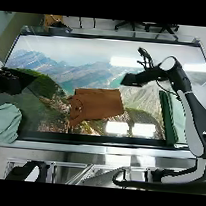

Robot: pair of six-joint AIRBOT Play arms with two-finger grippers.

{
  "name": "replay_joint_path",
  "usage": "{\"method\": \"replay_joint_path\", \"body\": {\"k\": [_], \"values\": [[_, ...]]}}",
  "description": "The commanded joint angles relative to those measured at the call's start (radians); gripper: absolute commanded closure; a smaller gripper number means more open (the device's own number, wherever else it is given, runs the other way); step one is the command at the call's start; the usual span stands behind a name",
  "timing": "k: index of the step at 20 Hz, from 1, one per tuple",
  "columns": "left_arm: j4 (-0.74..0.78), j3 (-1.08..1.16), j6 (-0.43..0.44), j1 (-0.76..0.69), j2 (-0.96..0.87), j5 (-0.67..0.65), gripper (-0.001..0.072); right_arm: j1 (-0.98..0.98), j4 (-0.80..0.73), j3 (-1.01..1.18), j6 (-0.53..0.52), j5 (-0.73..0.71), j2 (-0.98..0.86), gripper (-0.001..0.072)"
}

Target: Fold the shirts.

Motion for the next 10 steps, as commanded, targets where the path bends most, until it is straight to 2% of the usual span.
{"method": "replay_joint_path", "body": {"k": [1,7,10], "values": [[0.001,-0.002,-0.002,0.003,0.003,-0.023,0.0694,-0.038,-0.003,-0.106,-0.040,0.032,-0.049,0.0111],[0.002,-0.002,-0.002,0.003,0.003,-0.040,0.0694,0.002,0.198,-0.130,-0.171,0.015,-0.179,0.0112],[0.002,-0.002,-0.002,0.003,0.003,-0.040,0.0694,0.036,0.205,-0.130,-0.186,-0.027,-0.214,0.0112]]}}
